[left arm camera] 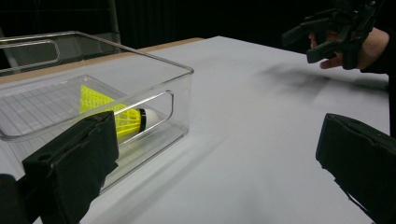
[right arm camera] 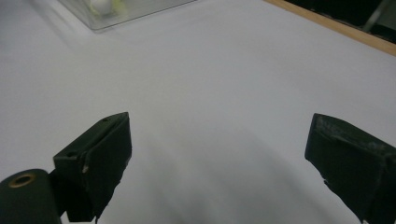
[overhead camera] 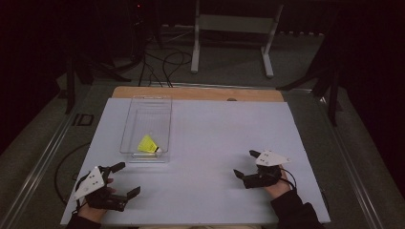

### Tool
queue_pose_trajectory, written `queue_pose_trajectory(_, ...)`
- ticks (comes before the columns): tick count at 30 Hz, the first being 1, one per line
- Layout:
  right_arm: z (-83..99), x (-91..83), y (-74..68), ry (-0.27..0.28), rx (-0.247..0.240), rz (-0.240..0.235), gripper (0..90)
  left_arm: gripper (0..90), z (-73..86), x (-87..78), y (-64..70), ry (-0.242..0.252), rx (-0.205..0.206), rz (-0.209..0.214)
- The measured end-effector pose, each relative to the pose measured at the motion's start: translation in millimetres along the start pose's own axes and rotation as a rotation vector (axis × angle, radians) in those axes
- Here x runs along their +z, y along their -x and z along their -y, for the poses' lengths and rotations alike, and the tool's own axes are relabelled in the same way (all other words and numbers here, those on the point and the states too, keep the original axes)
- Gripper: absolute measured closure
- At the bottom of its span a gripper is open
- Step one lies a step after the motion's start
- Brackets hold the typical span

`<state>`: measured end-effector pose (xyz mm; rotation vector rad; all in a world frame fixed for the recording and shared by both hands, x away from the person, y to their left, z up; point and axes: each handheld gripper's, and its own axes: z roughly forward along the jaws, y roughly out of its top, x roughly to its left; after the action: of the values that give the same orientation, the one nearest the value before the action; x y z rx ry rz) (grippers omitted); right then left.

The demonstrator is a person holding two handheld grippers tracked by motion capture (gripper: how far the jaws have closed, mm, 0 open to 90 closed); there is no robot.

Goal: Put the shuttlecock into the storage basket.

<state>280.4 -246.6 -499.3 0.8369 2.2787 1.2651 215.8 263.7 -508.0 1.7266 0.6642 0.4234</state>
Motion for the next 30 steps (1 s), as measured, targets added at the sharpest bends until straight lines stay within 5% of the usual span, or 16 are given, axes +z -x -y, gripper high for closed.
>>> queue_pose_trajectory(10, 15.6, -24.9, 16.3, 0.043, 0.029, 0.036, 7.3, 0.0, 0.1, 0.1, -0.1, -0.001, -0.001, -0.001)
queue_pose_trajectory(30, 39.9, -50.0, 25.4, 0.099, 0.077, 0.111, 8.4, 0.0, 0.3, 1.6, -0.4, -0.003, -0.001, 0.002)
